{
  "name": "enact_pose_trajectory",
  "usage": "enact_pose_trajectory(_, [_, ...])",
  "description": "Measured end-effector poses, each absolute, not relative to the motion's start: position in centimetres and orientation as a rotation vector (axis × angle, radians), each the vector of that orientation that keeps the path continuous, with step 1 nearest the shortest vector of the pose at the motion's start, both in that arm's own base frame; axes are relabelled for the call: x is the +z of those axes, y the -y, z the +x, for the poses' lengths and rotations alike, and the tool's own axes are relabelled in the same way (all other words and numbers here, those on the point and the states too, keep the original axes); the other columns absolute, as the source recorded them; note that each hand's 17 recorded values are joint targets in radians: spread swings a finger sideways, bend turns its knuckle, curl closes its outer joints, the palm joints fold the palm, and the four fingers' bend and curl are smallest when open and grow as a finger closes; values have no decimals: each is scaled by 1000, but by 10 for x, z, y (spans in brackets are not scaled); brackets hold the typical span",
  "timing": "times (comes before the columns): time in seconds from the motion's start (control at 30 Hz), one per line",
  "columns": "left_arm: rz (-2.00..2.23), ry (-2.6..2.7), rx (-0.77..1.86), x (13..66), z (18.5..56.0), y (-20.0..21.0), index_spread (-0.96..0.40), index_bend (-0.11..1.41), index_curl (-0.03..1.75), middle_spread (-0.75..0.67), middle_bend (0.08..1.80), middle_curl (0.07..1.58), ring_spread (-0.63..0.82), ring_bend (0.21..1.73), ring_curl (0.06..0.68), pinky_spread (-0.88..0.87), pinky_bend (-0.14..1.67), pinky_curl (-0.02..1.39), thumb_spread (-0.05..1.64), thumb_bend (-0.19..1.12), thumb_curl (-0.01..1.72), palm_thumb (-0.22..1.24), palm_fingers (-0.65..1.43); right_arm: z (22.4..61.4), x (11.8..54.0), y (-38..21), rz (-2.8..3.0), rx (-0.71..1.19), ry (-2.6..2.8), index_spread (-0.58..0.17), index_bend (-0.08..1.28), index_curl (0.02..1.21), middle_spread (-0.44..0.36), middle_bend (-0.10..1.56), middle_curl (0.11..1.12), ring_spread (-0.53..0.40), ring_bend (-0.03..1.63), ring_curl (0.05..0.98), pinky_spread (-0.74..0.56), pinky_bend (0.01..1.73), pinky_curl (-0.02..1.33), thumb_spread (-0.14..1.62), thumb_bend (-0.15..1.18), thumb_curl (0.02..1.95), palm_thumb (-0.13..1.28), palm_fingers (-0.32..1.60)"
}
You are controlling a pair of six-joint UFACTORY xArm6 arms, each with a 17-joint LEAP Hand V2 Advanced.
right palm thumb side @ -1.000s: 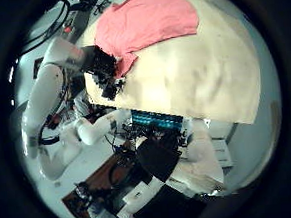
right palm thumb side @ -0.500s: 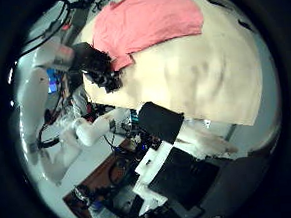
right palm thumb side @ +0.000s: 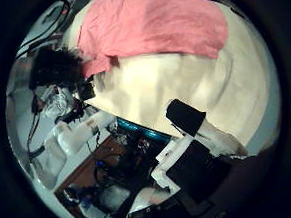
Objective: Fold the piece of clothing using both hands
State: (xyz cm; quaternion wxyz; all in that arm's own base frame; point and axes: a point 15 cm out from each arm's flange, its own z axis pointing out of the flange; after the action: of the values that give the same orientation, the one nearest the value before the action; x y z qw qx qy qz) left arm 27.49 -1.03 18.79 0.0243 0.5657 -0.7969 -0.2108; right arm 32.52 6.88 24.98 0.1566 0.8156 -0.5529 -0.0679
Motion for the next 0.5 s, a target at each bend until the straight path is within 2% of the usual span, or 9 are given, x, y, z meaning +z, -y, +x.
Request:
enact_pose_trajectory(0.3, [1764,2455,-639,190,274,2,-595,323,703,-562,864,605,-599,806,394,-749,972,484,1261,205,877,887,1123,345,190,-74,2286,-224,1545,-326,160,308,-66,255,360,-88,554,261,-46,458,234,973,-29,341,674,316])
enact_pose_trajectory(0.5, [1765,2456,-633,191,273,0,-607,300,746,-561,866,604,-599,808,397,-748,975,482,1268,200,909,882,1121,361,163,-61,2220,-122,1547,-298,160,300,-88,288,375,-149,598,271,-88,466,229,954,-32,339,655,373])
